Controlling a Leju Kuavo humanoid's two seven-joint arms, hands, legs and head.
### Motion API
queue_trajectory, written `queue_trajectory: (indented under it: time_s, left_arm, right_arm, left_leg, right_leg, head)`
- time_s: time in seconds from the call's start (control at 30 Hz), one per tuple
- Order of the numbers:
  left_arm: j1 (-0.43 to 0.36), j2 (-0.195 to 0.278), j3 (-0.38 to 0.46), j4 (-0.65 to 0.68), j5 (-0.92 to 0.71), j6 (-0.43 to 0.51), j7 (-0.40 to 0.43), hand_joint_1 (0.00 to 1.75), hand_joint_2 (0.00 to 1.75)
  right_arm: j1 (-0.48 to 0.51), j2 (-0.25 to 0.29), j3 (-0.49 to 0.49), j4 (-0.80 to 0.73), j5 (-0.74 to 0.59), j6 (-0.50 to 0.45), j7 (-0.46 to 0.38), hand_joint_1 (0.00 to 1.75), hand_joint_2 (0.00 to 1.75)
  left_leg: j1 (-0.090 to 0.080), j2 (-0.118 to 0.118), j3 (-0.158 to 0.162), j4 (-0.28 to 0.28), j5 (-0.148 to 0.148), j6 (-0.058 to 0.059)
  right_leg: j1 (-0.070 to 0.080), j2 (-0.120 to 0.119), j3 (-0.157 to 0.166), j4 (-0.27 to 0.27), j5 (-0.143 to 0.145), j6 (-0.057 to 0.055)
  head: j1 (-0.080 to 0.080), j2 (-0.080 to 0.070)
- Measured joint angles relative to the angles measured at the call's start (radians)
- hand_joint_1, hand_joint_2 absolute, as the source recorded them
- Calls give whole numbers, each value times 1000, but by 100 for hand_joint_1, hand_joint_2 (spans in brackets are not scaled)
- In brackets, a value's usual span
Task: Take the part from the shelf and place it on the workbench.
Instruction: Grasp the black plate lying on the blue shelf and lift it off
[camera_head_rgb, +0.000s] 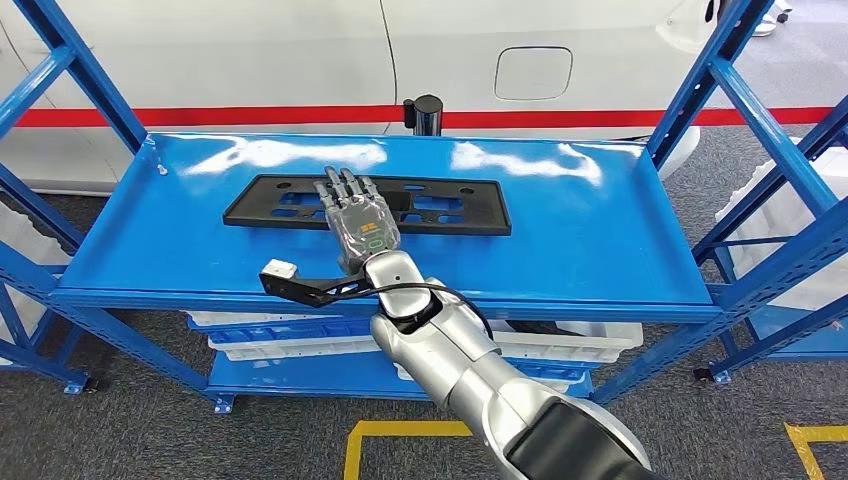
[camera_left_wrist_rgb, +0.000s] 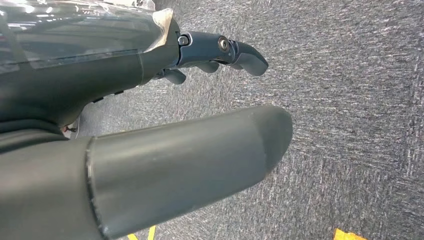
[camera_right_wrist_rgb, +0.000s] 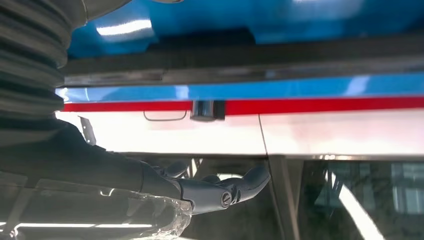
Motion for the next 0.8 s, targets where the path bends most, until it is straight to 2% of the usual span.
queue_trajectory:
  time_s: [0.37,0.63,0.8]
  left_arm:
    - [0,-3,-1,0,-7,12,-16,0,0]
    - [0,-4,-1,0,-12,16,-18,0,0]
    - [0,-4,-1,0,-17,18,-18,0,0]
  right_arm:
    - [4,4,19,47,-29,44,89,0,175]
    - [-1,-23,-6,64,-34,9,148,0,175]
    - [-9,-35,-29,69,-34,-13,154,0,175]
  left_leg:
    - [-1,0,0,0,0,0]
    - [-1,0,0,0,0,0]
    - [-1,0,0,0,0,0]
  right_leg:
    - [0,0,0,0,0,0]
    - [0,0,0,0,0,0]
    - [0,0,0,0,0,0]
  head:
    - [0,0]
    - [0,0]
    - [0,0]
